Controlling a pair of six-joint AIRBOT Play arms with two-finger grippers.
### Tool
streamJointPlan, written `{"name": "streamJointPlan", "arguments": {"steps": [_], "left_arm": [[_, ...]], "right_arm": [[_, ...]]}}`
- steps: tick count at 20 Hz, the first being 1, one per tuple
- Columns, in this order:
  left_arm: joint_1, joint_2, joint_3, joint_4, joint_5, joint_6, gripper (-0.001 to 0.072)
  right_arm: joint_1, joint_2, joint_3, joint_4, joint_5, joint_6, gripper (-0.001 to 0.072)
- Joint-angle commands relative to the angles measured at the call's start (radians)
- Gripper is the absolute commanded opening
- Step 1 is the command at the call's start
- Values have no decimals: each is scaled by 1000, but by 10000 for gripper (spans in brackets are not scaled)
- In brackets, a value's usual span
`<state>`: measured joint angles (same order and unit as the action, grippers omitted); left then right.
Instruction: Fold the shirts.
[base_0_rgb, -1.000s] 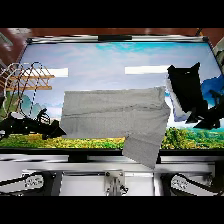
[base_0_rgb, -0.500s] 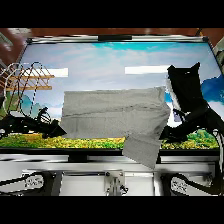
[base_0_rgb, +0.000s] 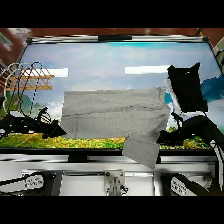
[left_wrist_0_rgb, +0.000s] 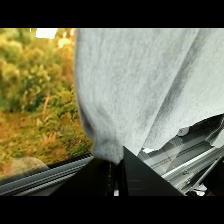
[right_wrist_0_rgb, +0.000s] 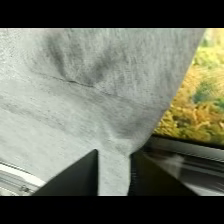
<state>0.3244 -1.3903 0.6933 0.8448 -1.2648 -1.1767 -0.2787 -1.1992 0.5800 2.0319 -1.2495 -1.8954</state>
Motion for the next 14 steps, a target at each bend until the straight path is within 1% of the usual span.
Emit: {"name": "streamJointPlan", "arguments": {"steps": [1,2,4,5,7,8,10,12,14], "left_arm": [[0,0,2,0,0,21,40],[0,0,7,0,0,41,39],[0,0,43,0,-5,65,39],[0,0,81,0,-17,86,39],[-1,0,188,-1,-29,88,39],[-1,-4,246,0,-21,71,38],[-1,-40,370,-1,1,9,38],[-5,-118,492,-3,0,-60,39],[-17,-205,606,-39,0,-96,39]], "right_arm": [[2,14,-18,66,26,6,167],[2,15,-8,78,26,-11,78],[2,38,41,115,26,-66,70],[2,55,86,116,38,-68,70],[2,70,203,113,83,-63,69],[2,66,260,114,122,-45,69],[2,24,367,115,194,-20,69],[2,-69,479,118,210,-9,69],[3,-178,596,171,224,-1,69]]}}
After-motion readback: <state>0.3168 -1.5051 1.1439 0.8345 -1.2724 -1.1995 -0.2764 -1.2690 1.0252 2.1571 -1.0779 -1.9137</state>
